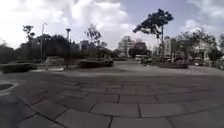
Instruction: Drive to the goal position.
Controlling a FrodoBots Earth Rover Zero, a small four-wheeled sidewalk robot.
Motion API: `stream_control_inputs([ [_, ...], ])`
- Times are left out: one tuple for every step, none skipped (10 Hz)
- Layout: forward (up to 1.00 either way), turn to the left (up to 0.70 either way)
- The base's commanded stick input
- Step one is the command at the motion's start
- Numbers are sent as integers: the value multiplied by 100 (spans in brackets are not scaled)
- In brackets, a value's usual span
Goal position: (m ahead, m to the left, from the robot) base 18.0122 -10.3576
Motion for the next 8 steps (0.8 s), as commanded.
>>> stream_control_inputs([
  [70,-13],
  [70,-11],
  [70,-8],
  [40,-4],
  [0,0],
  [0,0],
  [0,0],
  [0,-18],
])
